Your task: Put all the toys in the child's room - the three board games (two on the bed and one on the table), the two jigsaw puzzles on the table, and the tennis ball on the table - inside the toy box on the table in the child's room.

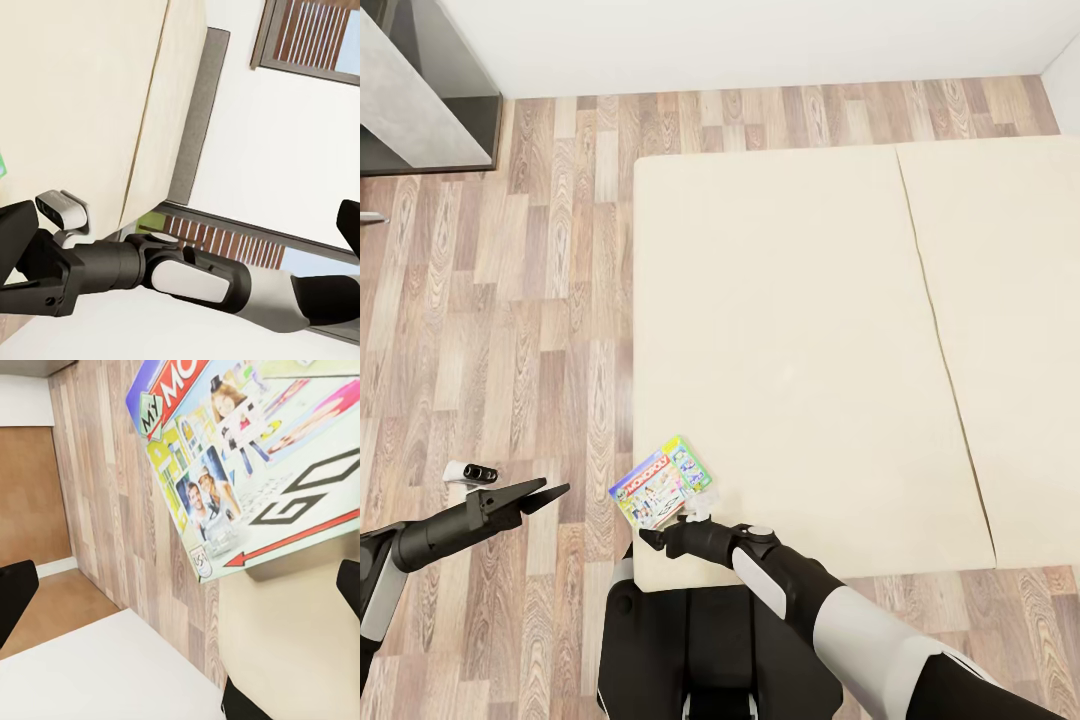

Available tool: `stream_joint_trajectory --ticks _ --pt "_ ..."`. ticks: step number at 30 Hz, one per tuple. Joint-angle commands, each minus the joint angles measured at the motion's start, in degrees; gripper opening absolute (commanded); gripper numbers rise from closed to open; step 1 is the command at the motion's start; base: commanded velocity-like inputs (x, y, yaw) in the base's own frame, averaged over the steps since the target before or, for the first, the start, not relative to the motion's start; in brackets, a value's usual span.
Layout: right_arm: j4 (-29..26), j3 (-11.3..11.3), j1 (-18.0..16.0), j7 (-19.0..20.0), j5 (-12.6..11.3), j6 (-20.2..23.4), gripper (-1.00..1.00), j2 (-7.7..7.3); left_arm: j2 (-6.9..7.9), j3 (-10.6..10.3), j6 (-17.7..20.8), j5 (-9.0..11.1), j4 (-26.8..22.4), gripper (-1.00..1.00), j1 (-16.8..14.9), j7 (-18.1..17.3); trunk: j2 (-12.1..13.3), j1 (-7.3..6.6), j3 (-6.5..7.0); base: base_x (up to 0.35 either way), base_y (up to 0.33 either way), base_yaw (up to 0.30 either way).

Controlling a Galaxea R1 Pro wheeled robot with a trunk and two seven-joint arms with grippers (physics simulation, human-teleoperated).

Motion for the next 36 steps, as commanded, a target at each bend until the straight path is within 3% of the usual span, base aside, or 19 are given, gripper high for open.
stream_joint_trajectory --ticks 1,36 --pt "0.0 0.1 0.0 0.1 -0.5 0.2 1.00 0.00 0.02 0.0 0.6 0.0 0.0 1.00 0.0 -0.2 -0.1 0.03 -0.05 0.000 0.008 0.000" --pt "0.0 0.1 0.0 0.1 -0.5 0.2 1.00 0.00 0.00 0.0 0.6 0.0 0.0 1.00 0.0 -0.2 -0.1 0.03 -0.05 0.000 0.084 0.000"
